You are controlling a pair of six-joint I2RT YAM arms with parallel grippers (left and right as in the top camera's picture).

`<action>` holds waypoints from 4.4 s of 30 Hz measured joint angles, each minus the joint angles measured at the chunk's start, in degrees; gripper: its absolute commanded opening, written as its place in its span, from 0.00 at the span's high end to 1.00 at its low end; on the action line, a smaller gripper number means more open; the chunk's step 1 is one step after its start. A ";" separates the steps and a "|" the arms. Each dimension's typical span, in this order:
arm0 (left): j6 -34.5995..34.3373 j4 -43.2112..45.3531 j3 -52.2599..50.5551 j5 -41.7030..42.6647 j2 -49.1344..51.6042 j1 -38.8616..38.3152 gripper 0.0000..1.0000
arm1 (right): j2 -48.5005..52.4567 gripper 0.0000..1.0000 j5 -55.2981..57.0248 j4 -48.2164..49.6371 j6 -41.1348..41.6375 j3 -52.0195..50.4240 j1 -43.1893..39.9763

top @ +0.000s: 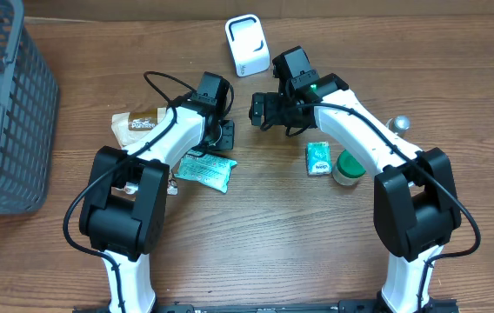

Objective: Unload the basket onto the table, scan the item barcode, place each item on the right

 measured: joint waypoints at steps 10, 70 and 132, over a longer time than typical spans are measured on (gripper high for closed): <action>1.09 -26.67 18.53 -0.35 0.17 3.63 0.71 | 0.00 0.01 -5.05 4.02 0.02 -0.04 0.00; 8.98 -16.74 0.26 6.43 -1.14 9.29 0.83 | 1.90 0.67 -29.38 32.63 24.68 -23.85 9.14; 8.83 -36.24 40.83 9.94 -4.02 30.67 0.00 | -11.06 0.96 -18.38 -10.47 -27.02 8.63 3.34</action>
